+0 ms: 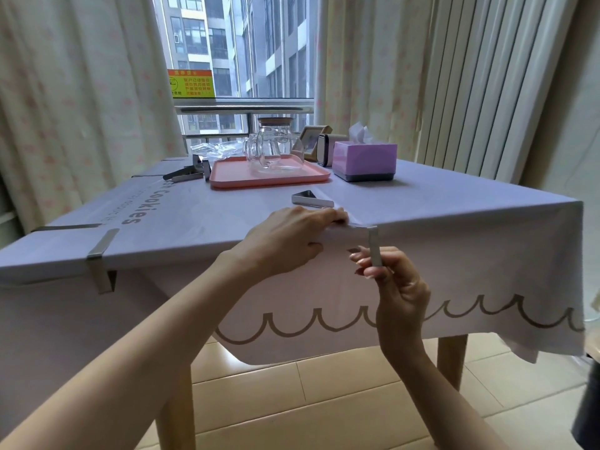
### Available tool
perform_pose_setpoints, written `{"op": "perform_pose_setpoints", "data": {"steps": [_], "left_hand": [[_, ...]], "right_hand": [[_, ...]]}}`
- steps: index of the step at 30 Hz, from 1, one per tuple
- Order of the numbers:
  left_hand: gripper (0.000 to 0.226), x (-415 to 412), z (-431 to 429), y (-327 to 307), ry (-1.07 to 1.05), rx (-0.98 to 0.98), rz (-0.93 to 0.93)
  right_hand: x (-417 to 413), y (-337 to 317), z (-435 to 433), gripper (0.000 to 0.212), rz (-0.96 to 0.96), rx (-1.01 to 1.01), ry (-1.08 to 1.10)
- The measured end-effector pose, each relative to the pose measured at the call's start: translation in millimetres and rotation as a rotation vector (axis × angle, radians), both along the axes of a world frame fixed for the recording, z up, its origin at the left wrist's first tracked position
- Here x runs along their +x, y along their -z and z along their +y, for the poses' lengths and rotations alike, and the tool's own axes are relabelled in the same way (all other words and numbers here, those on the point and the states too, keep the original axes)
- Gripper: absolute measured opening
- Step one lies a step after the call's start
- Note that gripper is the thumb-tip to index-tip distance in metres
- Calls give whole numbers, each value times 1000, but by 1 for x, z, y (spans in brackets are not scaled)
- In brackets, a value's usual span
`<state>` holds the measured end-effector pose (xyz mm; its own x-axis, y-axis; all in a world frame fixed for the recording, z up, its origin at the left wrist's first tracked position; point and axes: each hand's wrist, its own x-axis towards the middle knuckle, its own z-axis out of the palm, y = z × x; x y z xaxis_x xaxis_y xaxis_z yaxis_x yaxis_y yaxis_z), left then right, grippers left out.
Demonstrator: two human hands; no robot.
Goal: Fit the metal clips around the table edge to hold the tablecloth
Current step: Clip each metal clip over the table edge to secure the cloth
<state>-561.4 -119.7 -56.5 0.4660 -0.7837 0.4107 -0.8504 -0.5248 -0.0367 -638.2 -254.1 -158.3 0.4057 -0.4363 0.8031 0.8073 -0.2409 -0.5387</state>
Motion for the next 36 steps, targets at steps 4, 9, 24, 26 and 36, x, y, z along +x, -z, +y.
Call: {"op": "perform_pose_setpoints", "data": {"steps": [4, 9, 24, 26, 36], "left_hand": [[55, -1, 1, 0, 8, 15, -8], [60, -2, 0, 0, 2, 45, -47], [57, -4, 1, 0, 29, 12, -95], [59, -3, 1, 2, 14, 30, -107], [54, -9, 2, 0, -43, 53, -176]], "right_hand": [[4, 10, 2, 13, 20, -22, 17], [19, 14, 9, 10, 75, -86, 92], [20, 6, 4, 24, 206, -68, 122], [19, 7, 10, 22, 196, -66, 162], [15, -6, 0, 47, 111, -168, 474]]}}
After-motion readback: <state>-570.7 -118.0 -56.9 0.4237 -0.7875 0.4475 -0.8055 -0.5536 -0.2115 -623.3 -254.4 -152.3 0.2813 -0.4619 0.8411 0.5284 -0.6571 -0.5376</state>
